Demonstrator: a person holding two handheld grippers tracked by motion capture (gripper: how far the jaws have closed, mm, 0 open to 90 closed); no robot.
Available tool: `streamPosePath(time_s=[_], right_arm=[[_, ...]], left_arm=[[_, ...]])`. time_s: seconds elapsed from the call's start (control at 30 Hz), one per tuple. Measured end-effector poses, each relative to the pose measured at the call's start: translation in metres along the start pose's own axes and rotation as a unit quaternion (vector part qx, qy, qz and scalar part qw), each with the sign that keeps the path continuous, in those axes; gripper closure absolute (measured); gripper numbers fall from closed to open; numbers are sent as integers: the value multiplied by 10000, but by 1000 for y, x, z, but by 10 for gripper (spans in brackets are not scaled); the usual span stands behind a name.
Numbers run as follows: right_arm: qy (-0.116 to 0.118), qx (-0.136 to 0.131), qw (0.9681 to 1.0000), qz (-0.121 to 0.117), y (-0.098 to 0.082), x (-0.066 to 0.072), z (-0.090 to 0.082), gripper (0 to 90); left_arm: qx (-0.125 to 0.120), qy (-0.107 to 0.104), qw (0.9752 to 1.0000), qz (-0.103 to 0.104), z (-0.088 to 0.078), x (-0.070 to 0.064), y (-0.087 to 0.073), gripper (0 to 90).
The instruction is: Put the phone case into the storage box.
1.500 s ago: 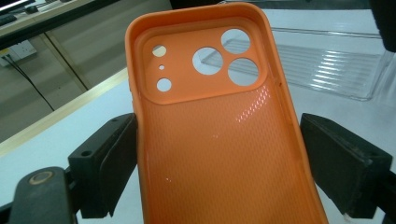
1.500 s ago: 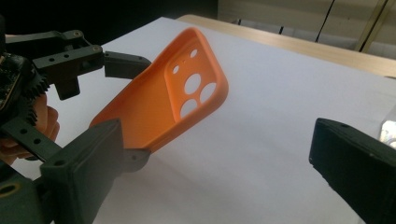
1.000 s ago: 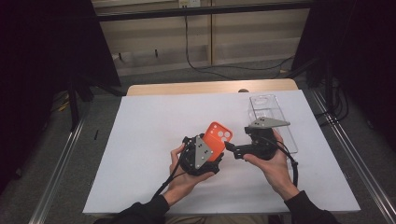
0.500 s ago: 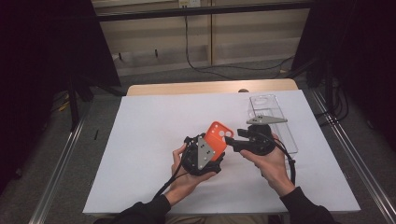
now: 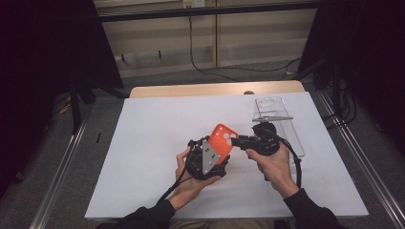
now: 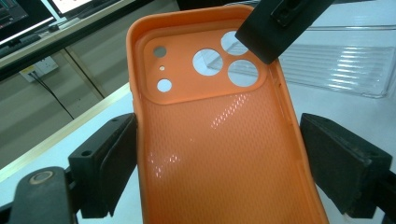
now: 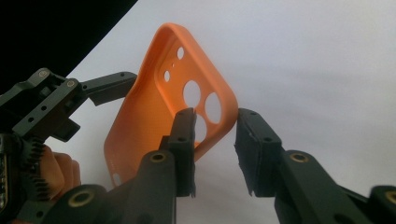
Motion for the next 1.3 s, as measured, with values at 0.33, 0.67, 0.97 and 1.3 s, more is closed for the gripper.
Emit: streamPosePath(time_s=[0.33, 0.67, 0.97, 1.3], right_arm=[[-25, 113, 9996, 267, 0, -3, 3, 710], [20, 170, 9986, 498, -1, -6, 7, 727], [163, 115, 9962, 849, -4, -8, 7, 793], [252, -134, 9951, 946, -4, -4, 2, 817]], left_arm=[[-12, 26, 10000, 43, 0, -3, 0, 140], [-8, 39, 10000, 69, 0, -5, -1, 140], [74, 124, 9997, 181, 2, -8, -4, 138], [10, 165, 9998, 131, 5, -4, -5, 123]])
Point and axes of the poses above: each handheld gripper's, and its own axes: z roughly forward along the jaws, y roughly out of its top, x roughly to its left, the point moved 2 cm from there along z, roughly forward along the jaws, and after that the axes turned 2 degrees about -x, right-handed, at the moved point
